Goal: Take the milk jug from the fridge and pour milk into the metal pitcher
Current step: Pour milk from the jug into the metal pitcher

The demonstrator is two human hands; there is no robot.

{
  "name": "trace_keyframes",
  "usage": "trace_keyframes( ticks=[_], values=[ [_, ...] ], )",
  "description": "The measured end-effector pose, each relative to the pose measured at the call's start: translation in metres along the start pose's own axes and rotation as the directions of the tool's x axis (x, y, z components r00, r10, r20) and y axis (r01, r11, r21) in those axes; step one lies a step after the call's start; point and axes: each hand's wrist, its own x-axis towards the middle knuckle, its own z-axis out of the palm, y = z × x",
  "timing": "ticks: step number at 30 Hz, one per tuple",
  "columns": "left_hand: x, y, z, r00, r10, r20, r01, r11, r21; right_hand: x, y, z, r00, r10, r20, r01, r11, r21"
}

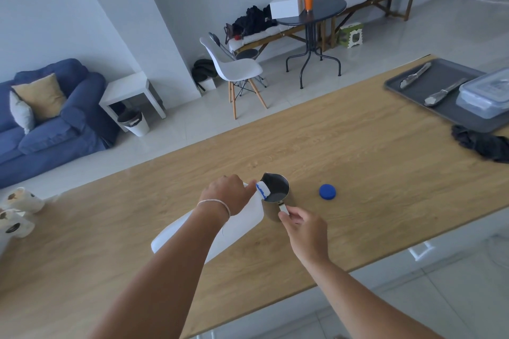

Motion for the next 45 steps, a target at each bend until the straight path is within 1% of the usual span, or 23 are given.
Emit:
trace_keyframes(
  ticks=[18, 23, 45],
  values=[
    [0.005, 0.002, -0.007, 0.998, 0.062, 0.004, -0.062, 0.994, 0.085, 0.002, 0.003, 0.003, 0.999, 0.005, 0.036, -0.008, 0.997, 0.078],
    [0.007, 0.002, -0.009, 0.996, 0.086, 0.0, -0.086, 0.991, 0.104, 0.003, 0.005, 0.003, 0.999, 0.008, 0.044, -0.011, 0.996, 0.083],
    [0.011, -0.005, -0.013, 0.995, 0.097, 0.02, -0.099, 0.988, 0.12, 0.007, 0.006, 0.008, 0.998, -0.006, 0.055, 0.002, 0.997, 0.073]
  ],
)
